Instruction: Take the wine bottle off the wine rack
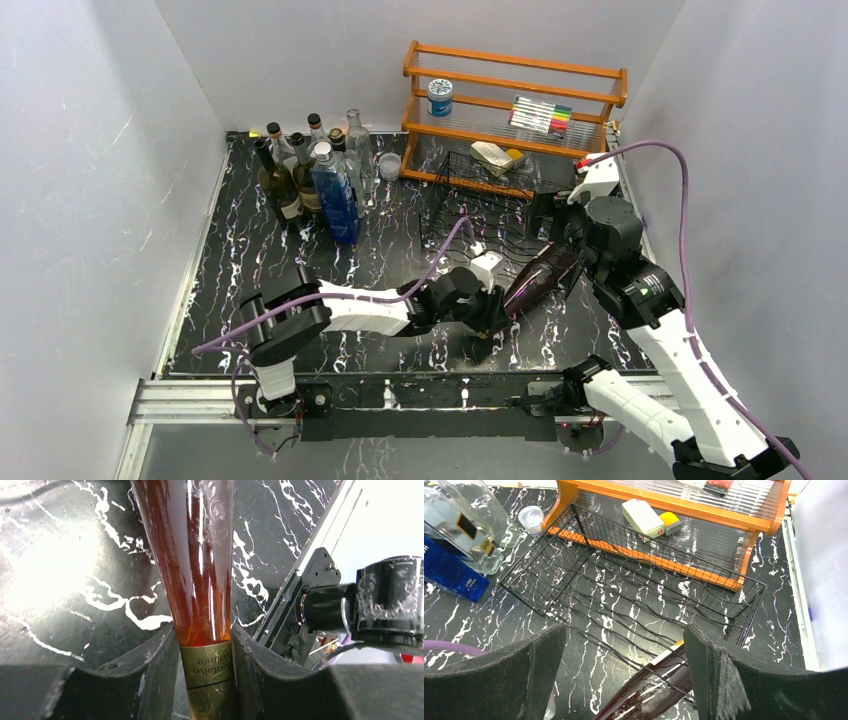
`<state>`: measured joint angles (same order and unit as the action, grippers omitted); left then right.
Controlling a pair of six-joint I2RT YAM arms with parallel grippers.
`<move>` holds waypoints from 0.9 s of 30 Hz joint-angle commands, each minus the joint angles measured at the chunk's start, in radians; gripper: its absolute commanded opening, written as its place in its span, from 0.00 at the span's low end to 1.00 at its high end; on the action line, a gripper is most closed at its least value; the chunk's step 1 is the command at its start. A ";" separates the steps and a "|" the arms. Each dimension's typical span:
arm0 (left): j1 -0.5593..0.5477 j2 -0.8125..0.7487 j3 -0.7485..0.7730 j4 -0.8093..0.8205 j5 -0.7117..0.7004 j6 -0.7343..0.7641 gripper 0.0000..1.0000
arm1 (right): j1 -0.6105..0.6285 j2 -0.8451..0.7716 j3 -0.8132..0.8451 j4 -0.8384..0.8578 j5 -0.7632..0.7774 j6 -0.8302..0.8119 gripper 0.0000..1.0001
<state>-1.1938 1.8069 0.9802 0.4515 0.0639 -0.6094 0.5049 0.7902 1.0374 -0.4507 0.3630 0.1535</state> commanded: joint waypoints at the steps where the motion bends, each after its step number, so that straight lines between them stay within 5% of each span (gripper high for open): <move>1: -0.014 -0.137 -0.074 0.128 0.051 0.042 0.00 | -0.003 -0.023 -0.019 0.084 -0.020 -0.011 0.98; 6: -0.013 -0.245 -0.165 0.107 0.037 0.071 0.00 | -0.003 -0.047 -0.059 0.137 -0.057 -0.027 0.98; 14: 0.005 -0.537 -0.249 -0.292 -0.073 0.029 0.00 | -0.003 -0.064 -0.148 0.250 -0.297 -0.116 0.98; 23: 0.026 -0.767 -0.183 -0.794 -0.156 -0.060 0.00 | -0.002 -0.061 -0.332 0.497 -0.982 -0.336 0.98; 27: 0.030 -0.810 -0.098 -0.994 -0.200 -0.061 0.00 | 0.029 -0.024 -0.378 0.551 -1.110 -0.391 0.98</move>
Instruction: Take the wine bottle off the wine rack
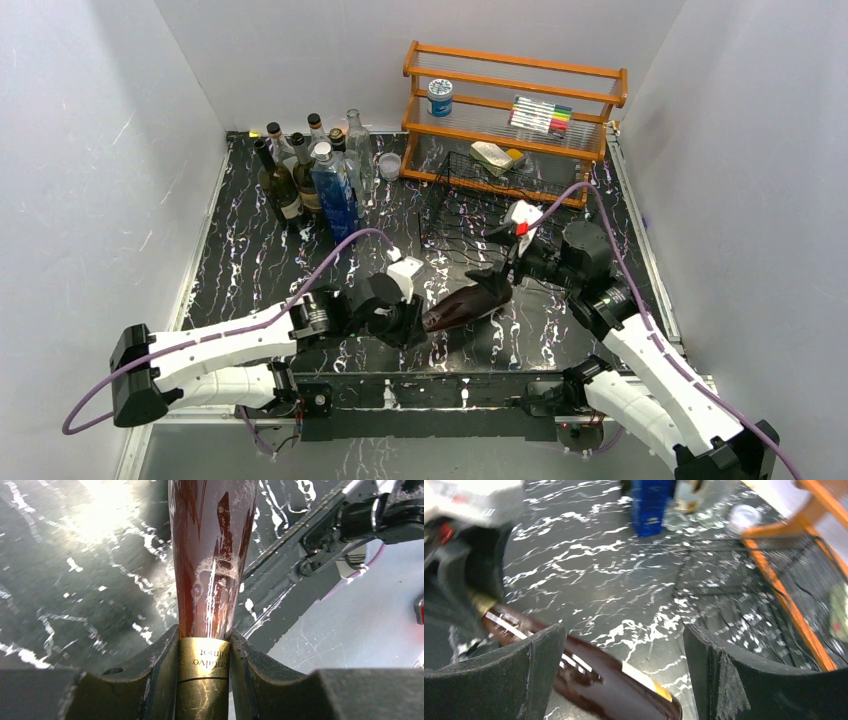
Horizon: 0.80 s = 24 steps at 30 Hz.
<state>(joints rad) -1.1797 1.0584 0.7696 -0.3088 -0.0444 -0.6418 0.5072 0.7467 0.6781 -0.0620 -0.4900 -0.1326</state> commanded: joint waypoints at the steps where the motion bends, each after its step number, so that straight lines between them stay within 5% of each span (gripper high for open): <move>1: 0.017 -0.067 0.135 -0.272 -0.099 -0.025 0.00 | 0.045 0.032 -0.021 0.162 -0.256 -0.118 0.98; 14: 0.024 -0.013 0.469 -0.643 -0.194 -0.011 0.00 | 0.426 0.268 0.004 0.184 -0.032 -0.456 0.98; 24: 0.038 0.070 0.638 -0.742 -0.217 0.002 0.00 | 0.524 0.489 -0.035 0.596 0.087 -0.356 0.98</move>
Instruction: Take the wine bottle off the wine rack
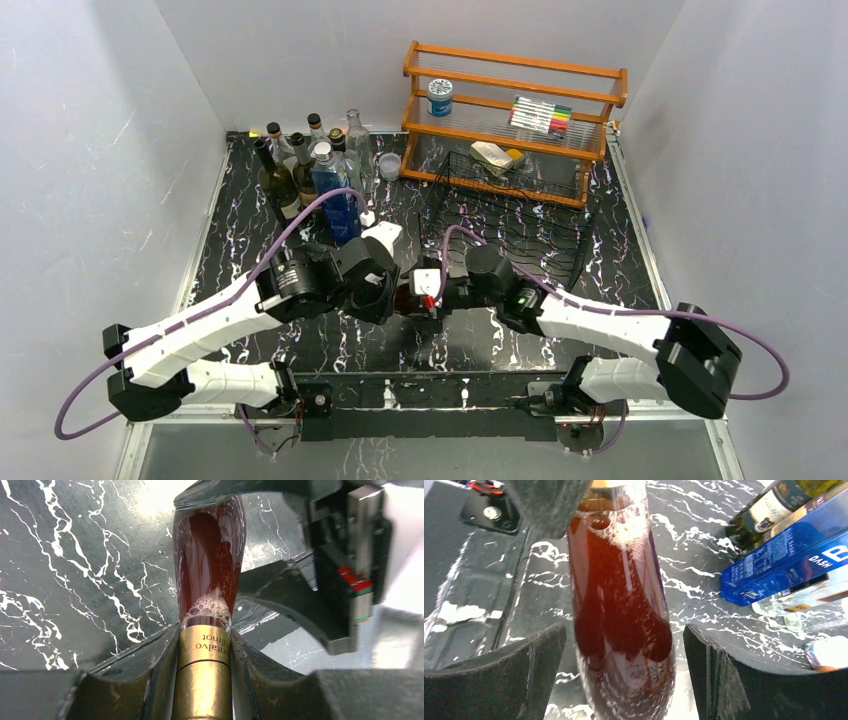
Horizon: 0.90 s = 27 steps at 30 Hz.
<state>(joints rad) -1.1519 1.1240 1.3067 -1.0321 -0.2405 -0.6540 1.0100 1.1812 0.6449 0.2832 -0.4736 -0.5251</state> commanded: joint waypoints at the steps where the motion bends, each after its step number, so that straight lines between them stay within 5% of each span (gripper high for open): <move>1: 0.015 0.014 0.114 -0.021 -0.021 0.015 0.00 | 0.026 0.065 -0.010 0.293 0.081 0.054 0.98; 8: 0.091 0.085 0.182 -0.023 -0.012 0.048 0.05 | 0.030 0.144 -0.083 0.556 0.191 0.215 0.82; 12: 0.114 0.084 0.190 0.025 -0.065 0.071 0.32 | 0.030 0.152 -0.113 0.630 0.267 0.312 0.50; 18: 0.116 0.021 0.087 0.273 -0.144 0.130 0.69 | 0.029 0.165 -0.145 0.733 0.325 0.393 0.37; 27: 0.116 0.009 -0.007 0.458 -0.210 0.203 0.69 | 0.029 0.176 -0.144 0.754 0.429 0.433 0.36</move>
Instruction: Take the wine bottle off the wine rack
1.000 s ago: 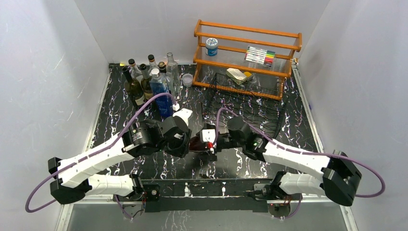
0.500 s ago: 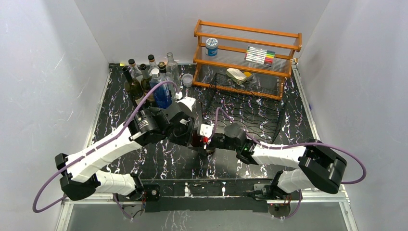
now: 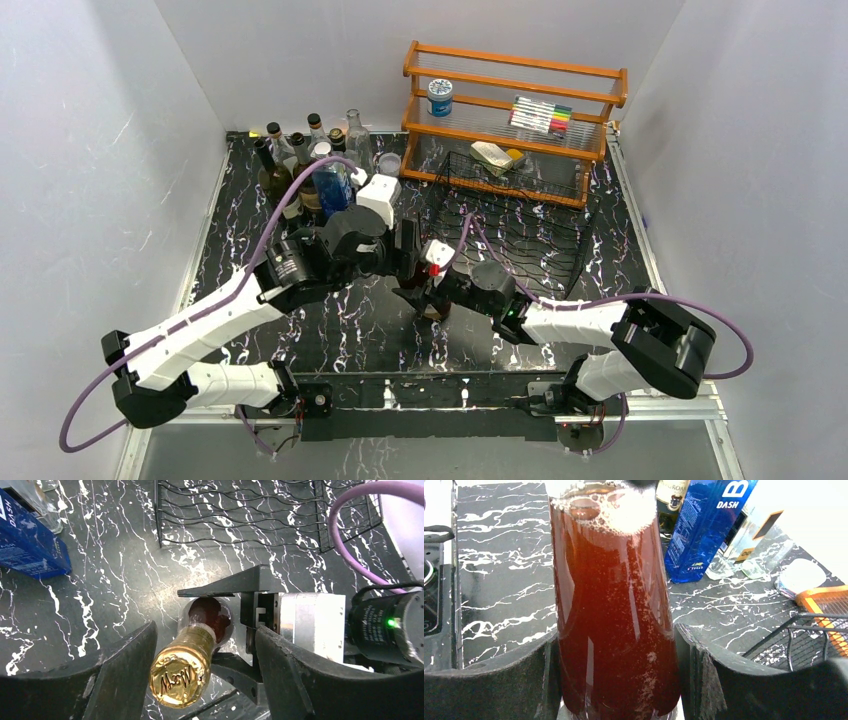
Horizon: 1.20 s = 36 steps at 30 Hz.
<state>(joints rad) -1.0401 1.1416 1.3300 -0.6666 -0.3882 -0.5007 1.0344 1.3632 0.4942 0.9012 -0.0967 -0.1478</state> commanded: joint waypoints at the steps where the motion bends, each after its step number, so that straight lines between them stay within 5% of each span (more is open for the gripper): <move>1: 0.005 -0.004 -0.032 0.096 -0.067 0.052 0.67 | 0.006 -0.004 0.008 0.137 0.057 0.058 0.36; 5: 0.005 0.015 -0.028 0.105 -0.088 0.052 0.58 | 0.005 -0.004 0.009 0.140 0.092 0.068 0.36; 10: 0.011 0.023 -0.030 0.122 -0.116 0.067 0.33 | 0.003 -0.008 0.013 0.131 0.104 0.072 0.37; 16: 0.072 0.058 0.019 0.109 -0.082 0.109 0.00 | 0.004 -0.048 0.029 0.048 0.145 0.077 0.57; 21: 0.172 0.072 0.062 0.091 -0.044 0.154 0.00 | 0.004 -0.115 0.027 -0.026 0.203 0.078 0.97; 36: 0.529 0.105 0.168 -0.004 0.127 0.260 0.00 | -0.003 -0.303 -0.004 -0.224 0.331 0.058 0.98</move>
<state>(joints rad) -0.5900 1.2705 1.4242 -0.6380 -0.3126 -0.2871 1.0344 1.1030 0.4938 0.6918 0.1802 -0.0738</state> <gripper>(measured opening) 0.316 0.982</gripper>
